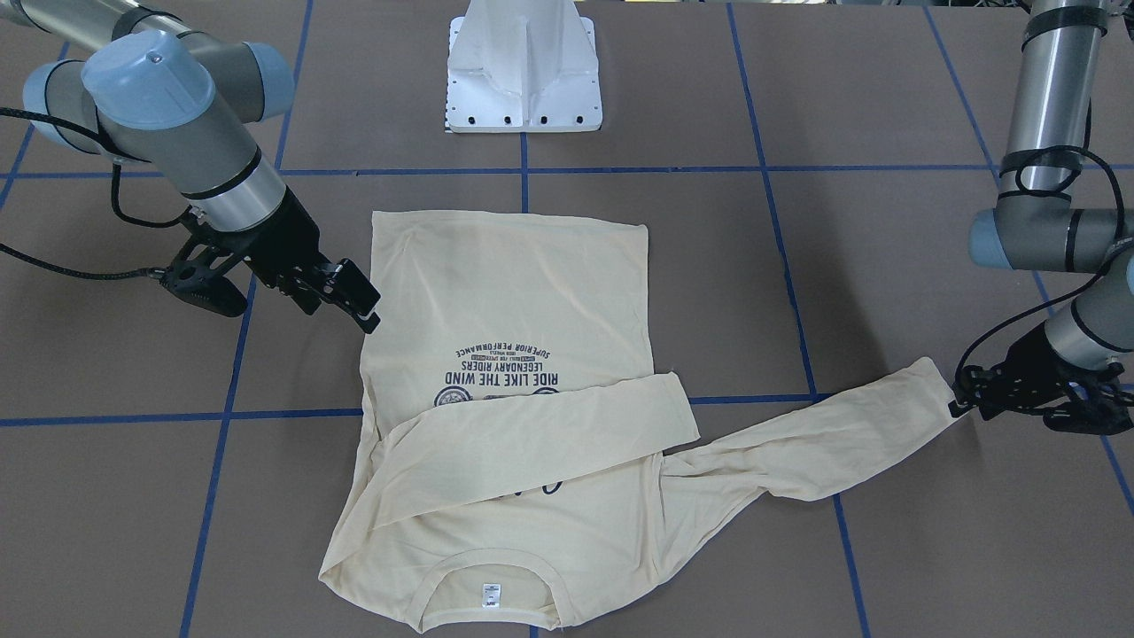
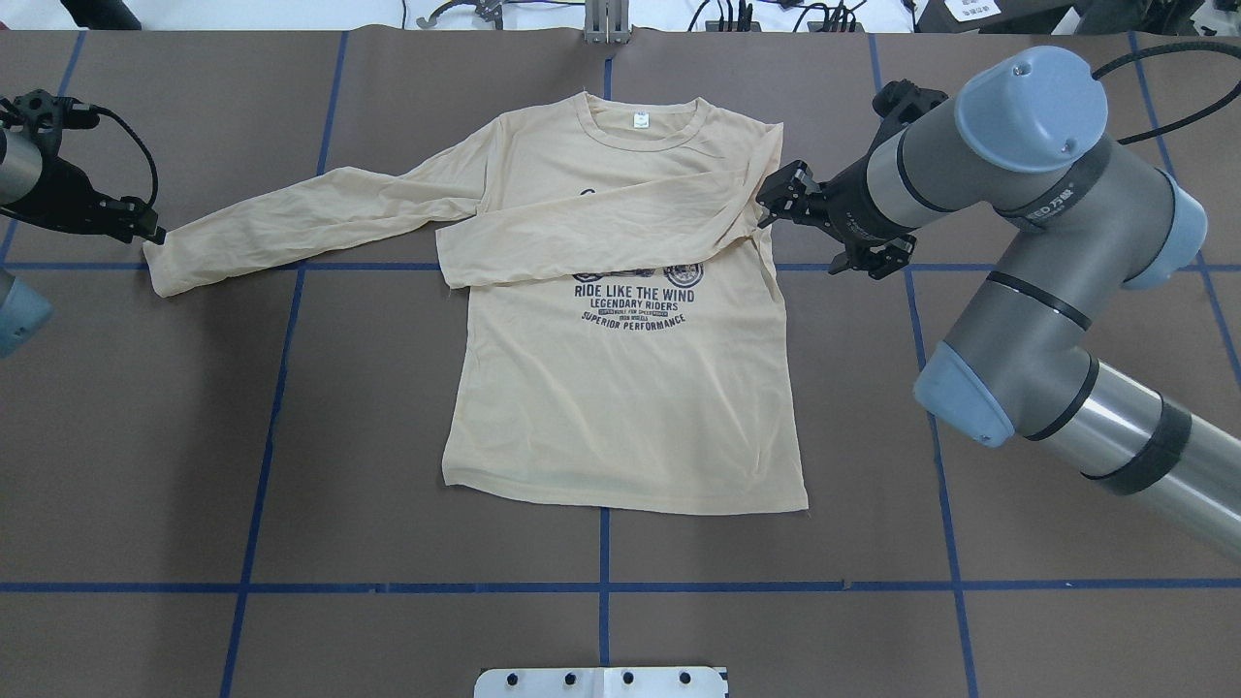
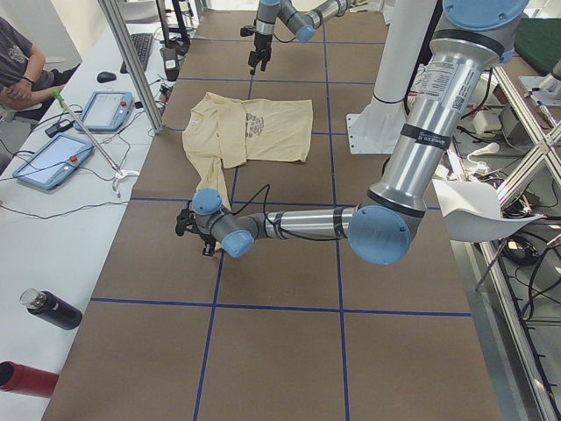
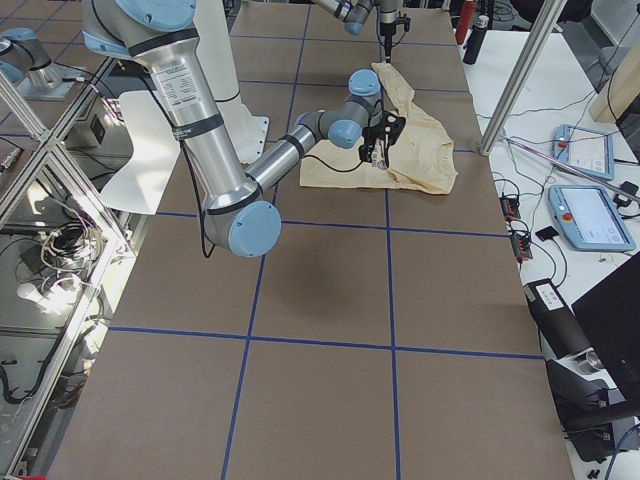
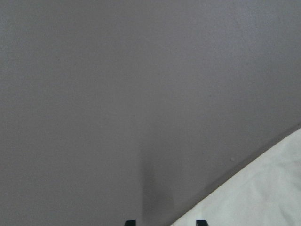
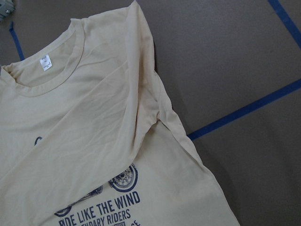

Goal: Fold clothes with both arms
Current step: 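Lower the left gripper to the cuff of the other sleeve and grasp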

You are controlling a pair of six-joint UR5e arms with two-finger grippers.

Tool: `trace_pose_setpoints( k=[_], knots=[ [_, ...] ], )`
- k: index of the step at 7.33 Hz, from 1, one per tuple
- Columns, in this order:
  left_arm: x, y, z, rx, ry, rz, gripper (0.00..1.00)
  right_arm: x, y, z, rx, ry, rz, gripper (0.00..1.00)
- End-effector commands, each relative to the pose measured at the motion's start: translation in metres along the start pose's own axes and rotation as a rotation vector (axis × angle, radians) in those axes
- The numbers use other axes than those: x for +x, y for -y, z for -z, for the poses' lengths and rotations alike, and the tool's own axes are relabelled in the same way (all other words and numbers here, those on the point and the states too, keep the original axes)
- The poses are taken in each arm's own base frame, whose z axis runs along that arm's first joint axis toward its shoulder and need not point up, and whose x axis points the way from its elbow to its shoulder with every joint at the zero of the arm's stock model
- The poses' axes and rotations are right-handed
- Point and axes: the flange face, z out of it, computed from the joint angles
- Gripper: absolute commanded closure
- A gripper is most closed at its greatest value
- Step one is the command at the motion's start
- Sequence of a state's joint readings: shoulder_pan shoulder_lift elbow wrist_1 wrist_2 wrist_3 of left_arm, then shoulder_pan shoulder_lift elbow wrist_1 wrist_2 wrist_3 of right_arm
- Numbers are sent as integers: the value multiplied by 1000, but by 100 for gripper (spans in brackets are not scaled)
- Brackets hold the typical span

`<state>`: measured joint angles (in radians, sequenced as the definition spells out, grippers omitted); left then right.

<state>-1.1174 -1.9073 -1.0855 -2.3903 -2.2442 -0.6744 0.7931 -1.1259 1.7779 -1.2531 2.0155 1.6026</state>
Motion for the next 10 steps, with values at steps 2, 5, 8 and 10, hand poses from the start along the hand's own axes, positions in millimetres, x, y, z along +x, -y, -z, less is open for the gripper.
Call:
trace_pose_setpoints(
  k=[2, 5, 8, 10],
  knots=[
    [0, -4, -4, -8, 1, -4, 48, 0, 0, 1, -2, 1, 0, 1],
    [5, -8, -10, -19, -1, -9, 58, 0, 0, 1, -2, 1, 0, 0],
    [17, -7, -6, -49, -48, -23, 100, 0, 0, 0, -2, 0, -2, 1],
    [55, -2, 26, -122, -181, -10, 100, 3, 3, 2, 3, 0, -1, 1]
  ],
)
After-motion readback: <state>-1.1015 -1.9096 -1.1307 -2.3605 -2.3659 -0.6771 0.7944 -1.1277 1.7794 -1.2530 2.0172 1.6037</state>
